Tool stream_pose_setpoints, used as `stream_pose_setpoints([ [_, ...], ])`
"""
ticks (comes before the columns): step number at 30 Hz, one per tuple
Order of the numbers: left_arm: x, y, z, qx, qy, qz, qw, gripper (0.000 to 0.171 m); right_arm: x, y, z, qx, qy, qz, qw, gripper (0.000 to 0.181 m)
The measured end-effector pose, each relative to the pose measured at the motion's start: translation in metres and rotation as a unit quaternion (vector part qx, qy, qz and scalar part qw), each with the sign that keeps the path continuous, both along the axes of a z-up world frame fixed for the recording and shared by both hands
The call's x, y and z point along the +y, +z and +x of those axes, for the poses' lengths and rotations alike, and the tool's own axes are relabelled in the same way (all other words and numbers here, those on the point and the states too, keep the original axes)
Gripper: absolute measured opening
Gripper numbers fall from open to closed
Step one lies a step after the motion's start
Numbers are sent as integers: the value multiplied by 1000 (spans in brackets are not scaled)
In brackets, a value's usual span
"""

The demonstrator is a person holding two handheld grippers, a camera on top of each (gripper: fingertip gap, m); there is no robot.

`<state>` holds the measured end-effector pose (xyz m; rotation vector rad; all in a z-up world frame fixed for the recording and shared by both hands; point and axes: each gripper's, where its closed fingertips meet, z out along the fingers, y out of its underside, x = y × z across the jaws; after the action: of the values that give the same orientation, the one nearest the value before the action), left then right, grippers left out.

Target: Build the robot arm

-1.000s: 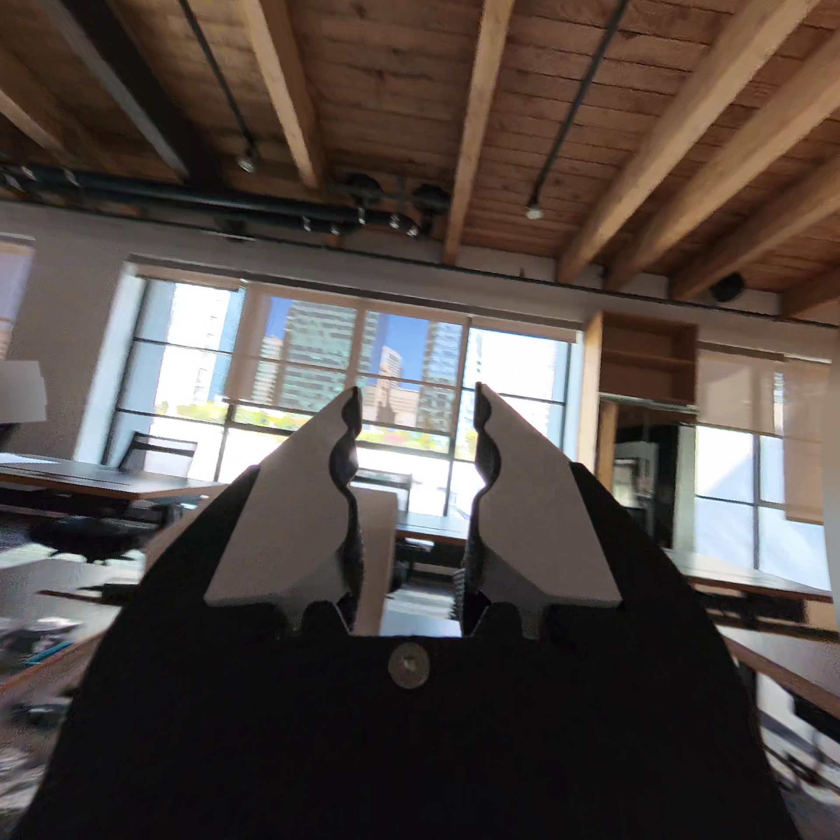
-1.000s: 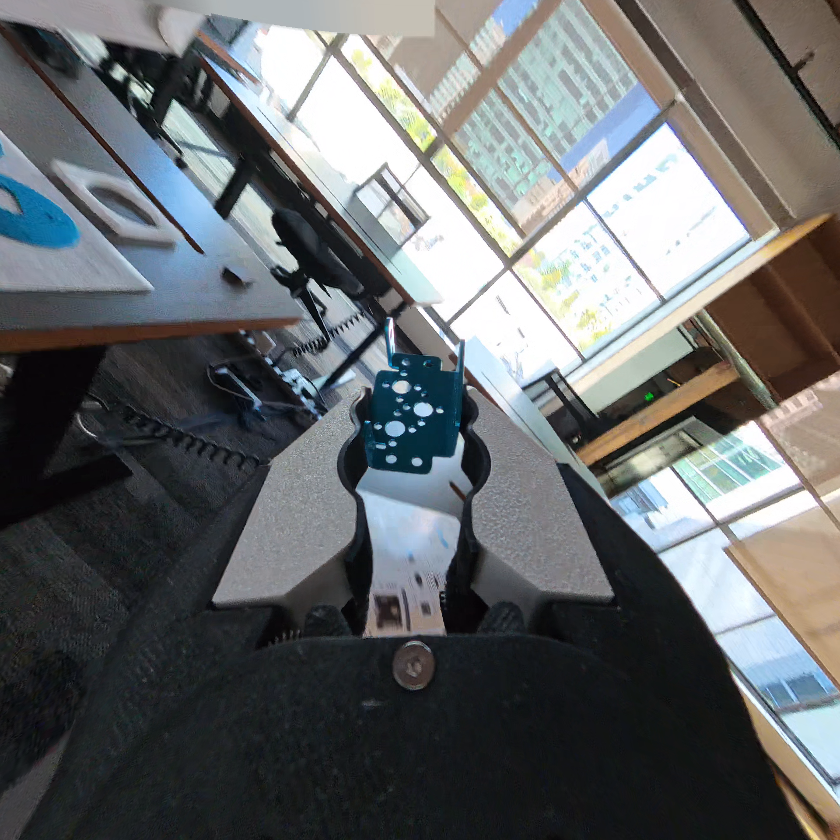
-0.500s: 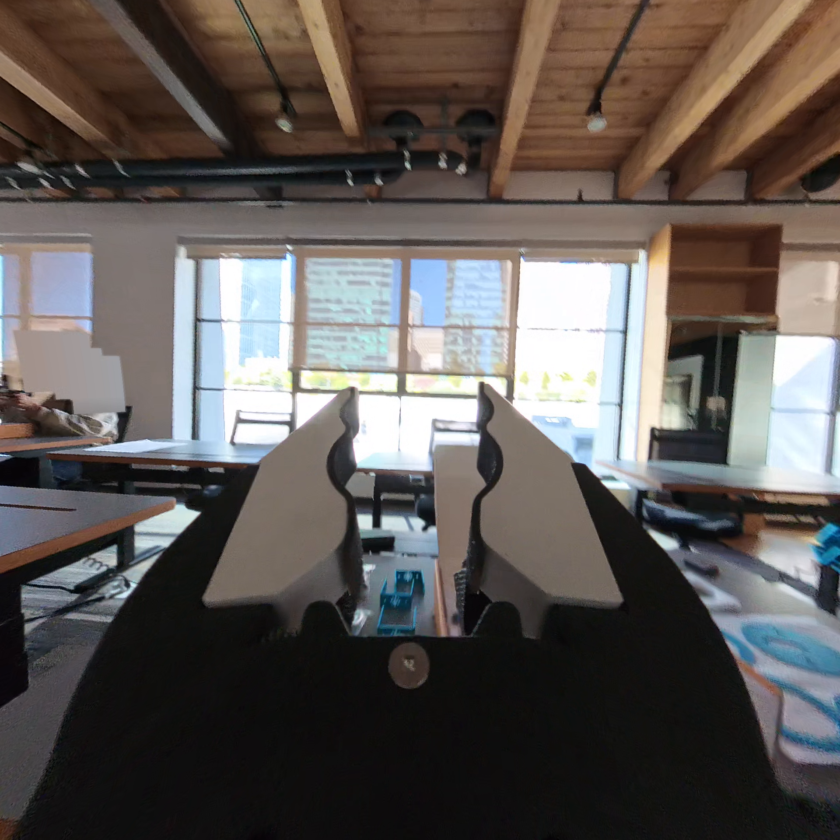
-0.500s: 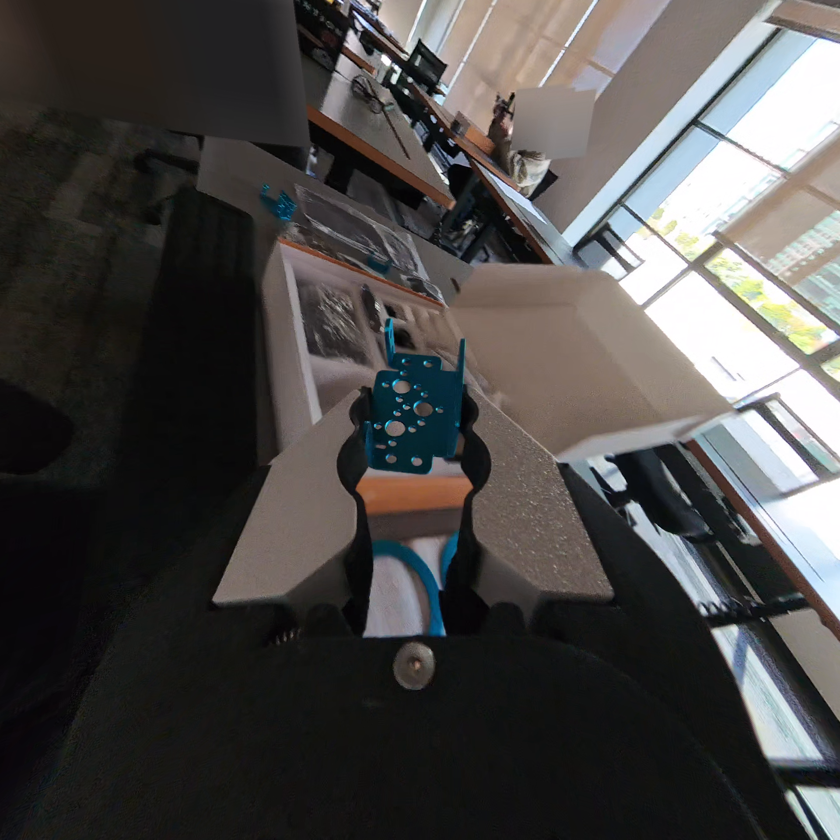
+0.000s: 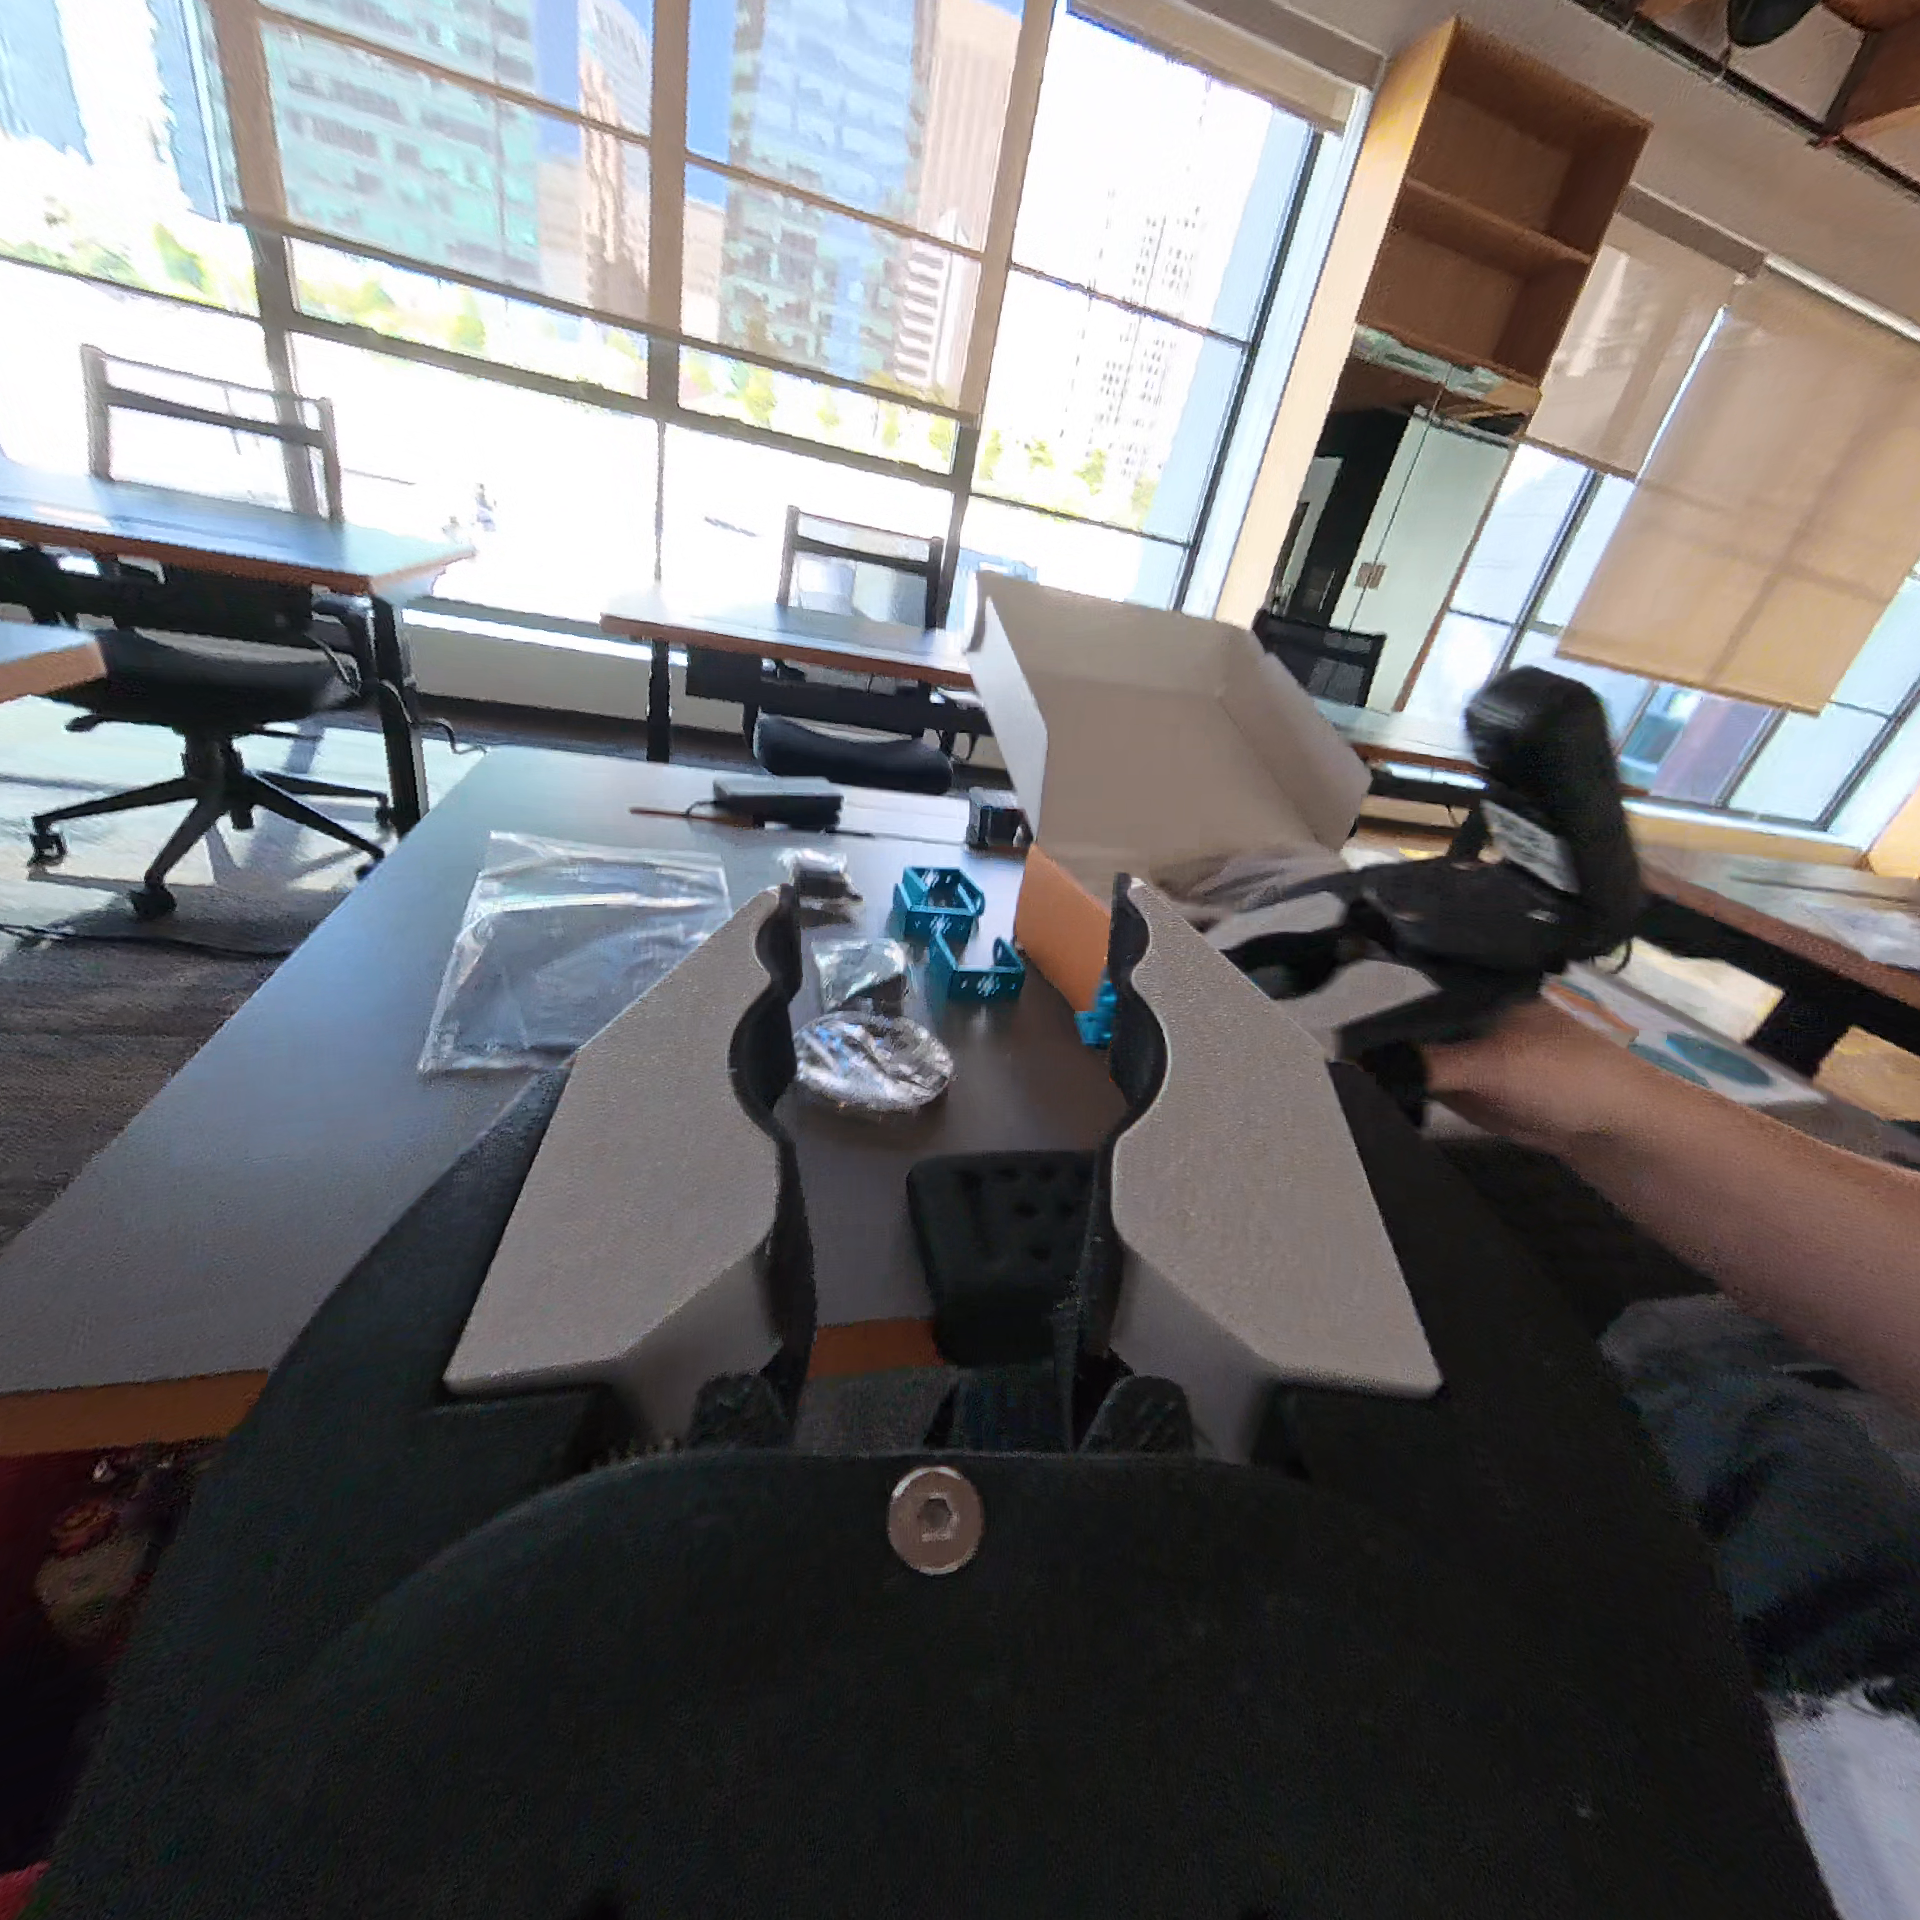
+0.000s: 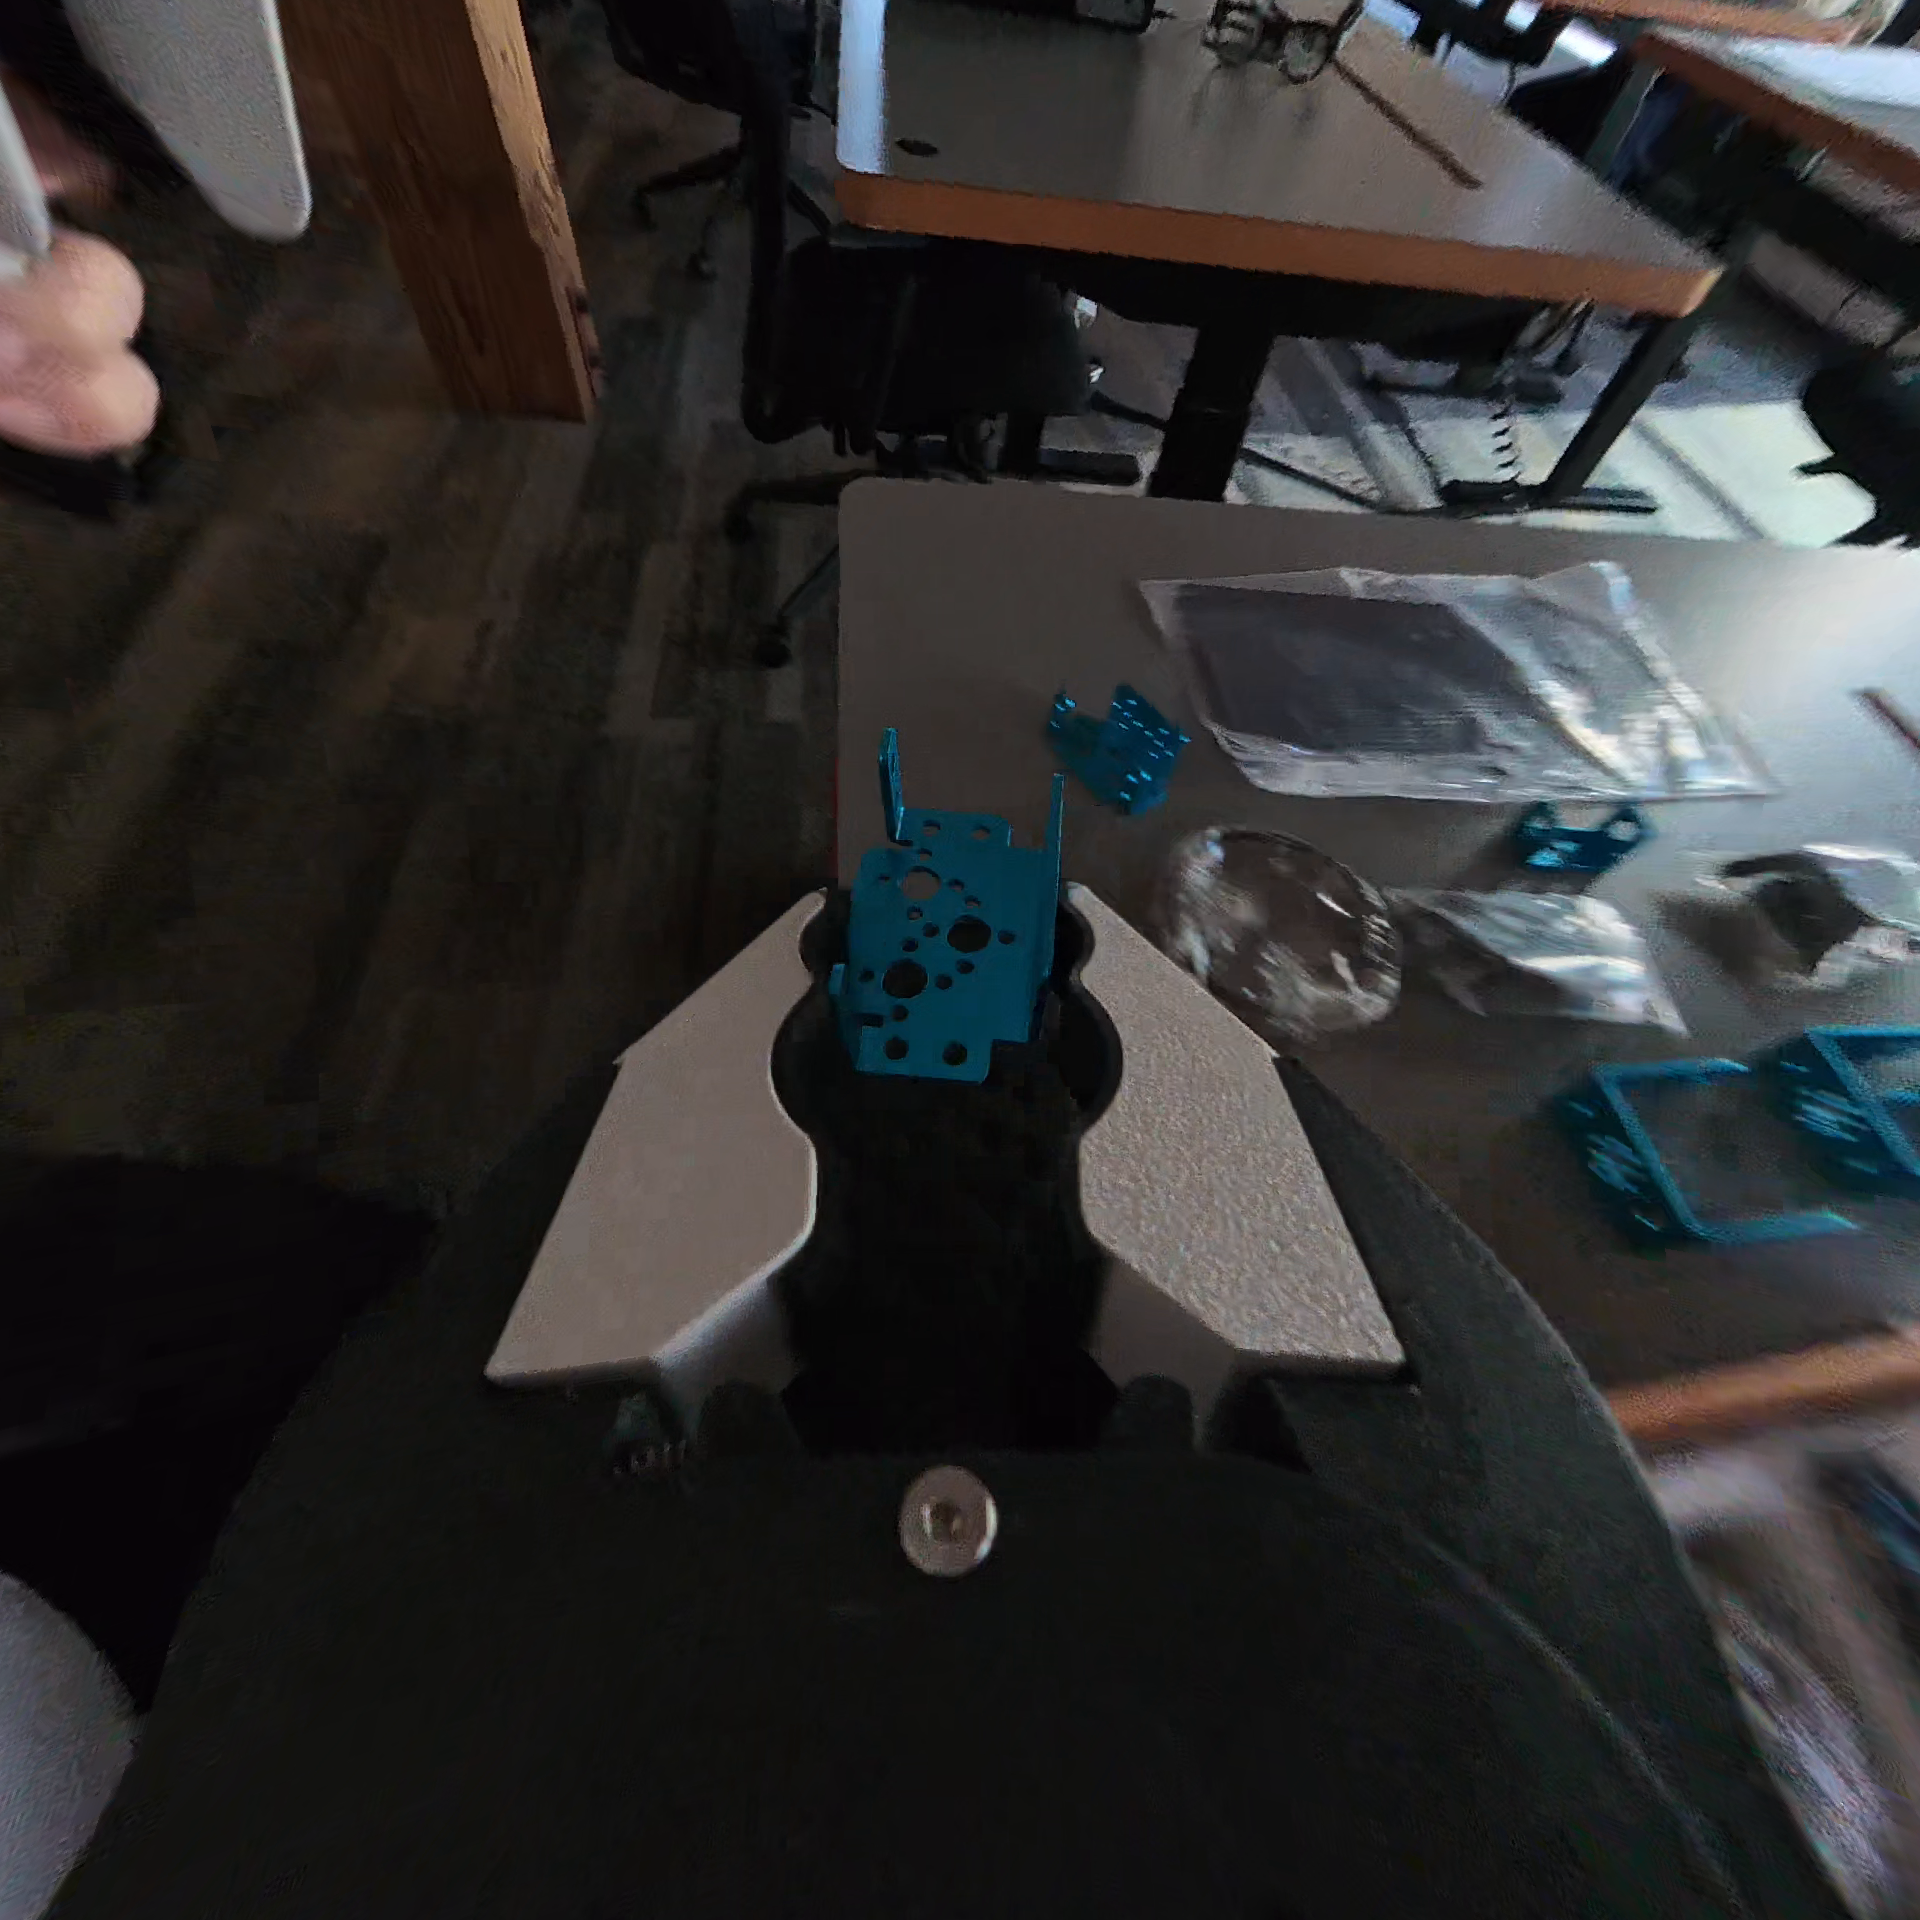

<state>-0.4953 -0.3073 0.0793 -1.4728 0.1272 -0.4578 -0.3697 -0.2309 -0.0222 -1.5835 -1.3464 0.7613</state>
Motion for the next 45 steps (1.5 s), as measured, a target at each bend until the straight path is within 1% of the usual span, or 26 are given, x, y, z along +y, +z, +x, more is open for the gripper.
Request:
stream_pose_setpoints([
  [2,5,-18,-18,9,3,-22,1000,59,8,-29,-60,-23,15,-35,999,39],
  [4,4,-32,-35,18,5,-42,999,58,24,-59,-104,-67,13,-30,997,38],
  [6,-1,-41,-50,18,1,-56,998,58,35,-81,-135,-105,16,-21,994,38],
  [8,-9,-49,-65,17,2,-67,998,58,43,-95,-153,-128,14,-11,992,38],
  [11,-19,-58,-88,19,16,-79,997,57,51,-105,-161,-139,6,-12,990,38],
  [15,-24,-59,-99,11,15,-74,997,57,46,-120,-162,-157,25,-71,985,38],
  [17,-23,-59,-96,11,9,-68,998,57,46,-122,-163,-159,31,-82,983,38],
  [19,-20,-59,-92,12,4,-62,998,56,49,-122,-164,-165,29,-72,983,38],
  [21,-15,-58,-88,8,-1,-60,998,55,49,-129,-162,-190,33,-67,979,38],
  [24,-7,-55,-75,-6,-26,-57,998,55,53,-131,-161,-200,31,-48,978,38],
  [26,-2,-50,-64,-9,-43,-55,998,56,56,-129,-159,-197,27,-40,979,40],
  [27,1,-47,-58,-7,-48,-53,997,57,57,-124,-158,-186,24,-31,982,46],
  [28,4,-45,-52,-4,-52,-52,997,58,56,-116,-154,-173,20,-23,984,48],
  [29,7,-42,-45,1,-57,-51,997,59,55,-103,-146,-156,16,-11,988,48],
  [30,9,-40,-36,8,-63,-50,997,60,52,-84,-134,-128,5,5,992,48],
  [32,15,-37,-16,21,-77,-47,996,59,34,-36,-92,-62,12,24,998,48],
  [34,27,-41,13,38,-106,-60,992,60,25,10,-25,-5,4,39,999,45],
  [35,36,-46,31,50,-128,-75,988,60,31,28,17,8,-14,55,998,45],
  [36,46,-52,50,65,-153,-95,982,61,45,40,64,3,-34,86,996,45],
  [37,57,-57,70,83,-178,-111,974,61,69,48,114,-17,-62,131,989,44],
  [38,69,-60,90,100,-203,-120,966,60,100,53,163,-43,-97,169,980,47],
  [39,83,-59,111,113,-230,-121,959,60,130,52,208,-81,-120,186,972,52],
  [41,108,-52,151,125,-290,-121,941,57,170,27,268,-161,-92,163,969,57],
  [42,120,-47,170,125,-320,-125,931,56,189,16,290,-190,-91,154,965,57],
  [43,132,-41,186,124,-346,-127,921,55,203,7,302,-212,-81,150,962,57],
  [45,154,-32,212,134,-378,-131,907,53,228,-7,312,-249,-68,165,952,58],
])
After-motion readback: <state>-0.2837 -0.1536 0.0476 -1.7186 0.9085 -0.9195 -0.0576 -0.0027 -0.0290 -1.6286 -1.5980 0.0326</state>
